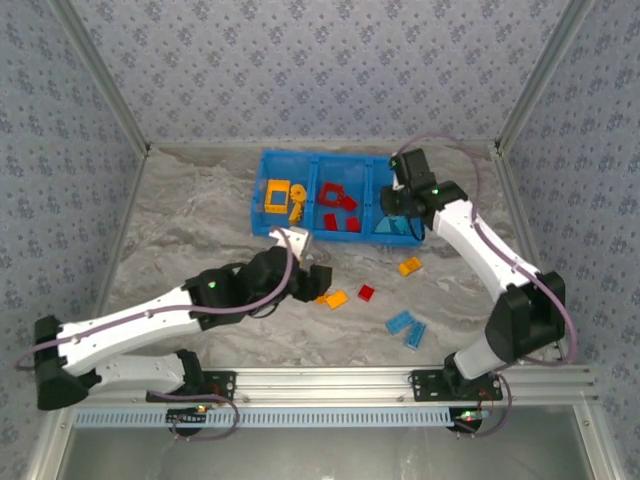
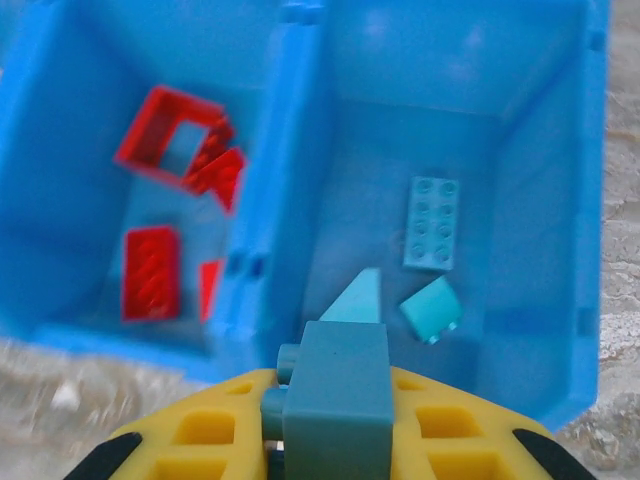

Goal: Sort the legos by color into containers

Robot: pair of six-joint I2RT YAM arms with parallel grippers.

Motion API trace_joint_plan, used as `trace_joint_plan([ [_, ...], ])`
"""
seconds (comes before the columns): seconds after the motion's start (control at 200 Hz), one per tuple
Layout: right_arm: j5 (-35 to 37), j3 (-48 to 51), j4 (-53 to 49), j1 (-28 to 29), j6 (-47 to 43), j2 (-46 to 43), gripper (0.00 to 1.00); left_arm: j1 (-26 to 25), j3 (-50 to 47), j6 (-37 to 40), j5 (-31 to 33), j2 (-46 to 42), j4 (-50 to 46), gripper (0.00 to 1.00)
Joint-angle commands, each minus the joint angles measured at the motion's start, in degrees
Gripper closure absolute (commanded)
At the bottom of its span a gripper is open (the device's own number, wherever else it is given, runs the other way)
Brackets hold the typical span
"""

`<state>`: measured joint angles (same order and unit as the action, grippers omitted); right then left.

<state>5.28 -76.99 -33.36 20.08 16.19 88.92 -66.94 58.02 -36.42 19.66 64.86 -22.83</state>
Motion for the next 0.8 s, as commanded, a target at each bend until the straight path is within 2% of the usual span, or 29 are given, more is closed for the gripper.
trace_joint_plan([
  [0.0,-7.95,-5.25,3.24,-3.66,4.38,8.23,0.81,0.56,4.62,2.09,-2.31,4.92,6.66,0.29],
  [0.165,-12.67,-14.75,0.46,-6.18,4.76,20.12,0.82,-0.94,10.76,5.83,-0.23,14.24,6.65,0.29],
  [0.435,-16.18,-22.19,-3.18,-8.45,7.54,29.89,0.81,-5.37,21.73,12.01,6.93,26.95,2.86,0.3],
  [0.645,-16.36,-23.47,-4.97,-8.9,7.7,33.58,0.78,-6.24,24.25,11.97,8.54,29.81,0.79,0.3],
  [0.795,-16.35,-23.49,-5.13,-8.83,7.41,33.39,0.66,-6.26,24.07,12.33,8.23,29.45,-0.09,0.3],
])
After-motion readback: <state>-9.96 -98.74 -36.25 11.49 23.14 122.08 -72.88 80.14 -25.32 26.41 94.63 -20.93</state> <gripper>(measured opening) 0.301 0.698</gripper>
